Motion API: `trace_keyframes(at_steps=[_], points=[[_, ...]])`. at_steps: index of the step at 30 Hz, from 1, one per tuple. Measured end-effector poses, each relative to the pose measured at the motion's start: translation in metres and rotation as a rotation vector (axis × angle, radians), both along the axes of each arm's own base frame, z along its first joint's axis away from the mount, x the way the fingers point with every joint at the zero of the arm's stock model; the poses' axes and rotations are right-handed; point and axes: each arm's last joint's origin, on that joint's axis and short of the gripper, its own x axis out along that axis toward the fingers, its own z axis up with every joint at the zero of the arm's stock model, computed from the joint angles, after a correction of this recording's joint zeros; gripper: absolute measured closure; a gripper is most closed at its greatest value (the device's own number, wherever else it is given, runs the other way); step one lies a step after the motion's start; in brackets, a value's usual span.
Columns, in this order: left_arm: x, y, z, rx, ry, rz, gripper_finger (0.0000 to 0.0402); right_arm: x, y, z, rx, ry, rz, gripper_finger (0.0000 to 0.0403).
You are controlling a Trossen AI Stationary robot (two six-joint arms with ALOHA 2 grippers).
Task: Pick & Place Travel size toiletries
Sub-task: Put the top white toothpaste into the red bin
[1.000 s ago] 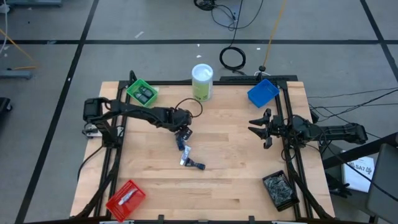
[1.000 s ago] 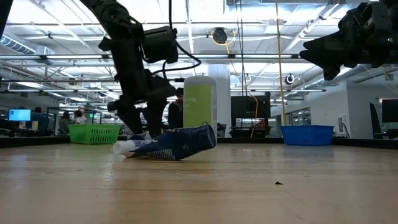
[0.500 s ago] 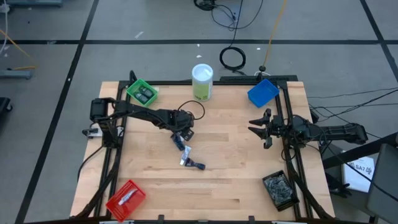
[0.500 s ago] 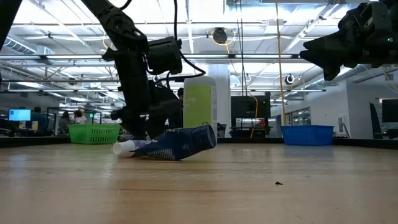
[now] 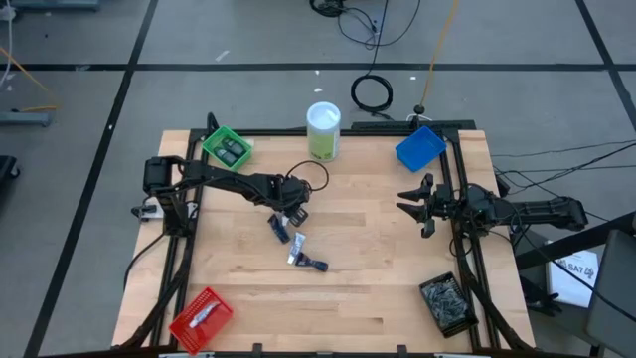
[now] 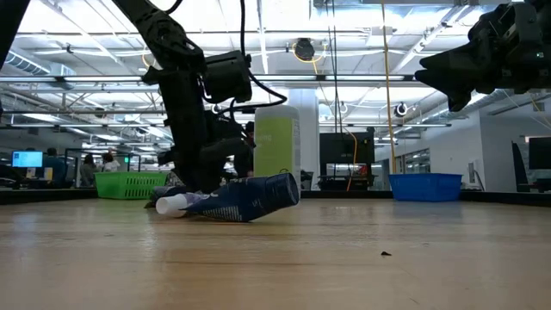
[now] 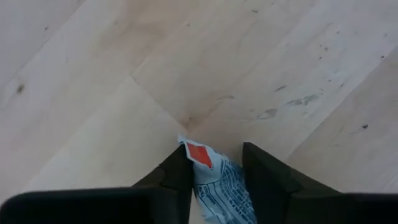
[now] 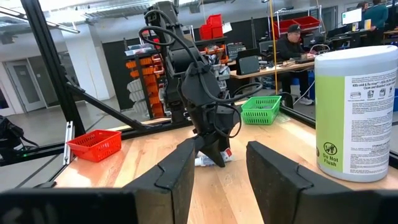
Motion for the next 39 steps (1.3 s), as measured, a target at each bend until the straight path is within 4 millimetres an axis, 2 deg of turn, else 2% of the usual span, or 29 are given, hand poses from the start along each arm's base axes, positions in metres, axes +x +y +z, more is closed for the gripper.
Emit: trace_keyframes(at_steps=[6, 10, 13, 21, 25, 30, 35, 39], points=[[0.002, 0.000, 0.001, 0.019, -0.010, -0.103, 0.0326, 0.000, 0.000, 0.000, 0.000, 0.000, 0.000, 0.0268], [-0.001, -0.001, 0.010, 0.025, -0.021, -0.152, 0.0362, 0.000, 0.000, 0.000, 0.000, 0.000, 0.000, 0.0268], [-0.005, -0.005, 0.028, 0.053, -0.061, -0.161, 0.0392, 0.000, 0.000, 0.000, 0.000, 0.001, 0.000, 0.0268], [-0.020, -0.024, 0.089, 0.174, -0.243, -0.257, 0.0397, 0.000, 0.000, 0.000, 0.000, 0.005, 0.000, 0.0268], [-0.037, -0.041, 0.114, 0.181, -0.296, -0.310, 0.0393, 0.000, 0.000, -0.001, 0.000, 0.008, 0.000, 0.0268], [-0.060, -0.071, 0.135, 0.156, -0.325, -0.400, 0.0397, 0.000, 0.000, -0.001, 0.000, 0.011, 0.000, 0.0268], [-0.076, -0.111, 0.141, 0.111, -0.333, -0.552, 0.0397, 0.000, 0.000, -0.001, 0.000, 0.014, 0.001, 0.0268], [-0.091, -0.139, 0.137, 0.015, -0.282, -0.571, 0.0397, 0.000, 0.000, -0.001, 0.000, 0.012, 0.000, 0.0268]])
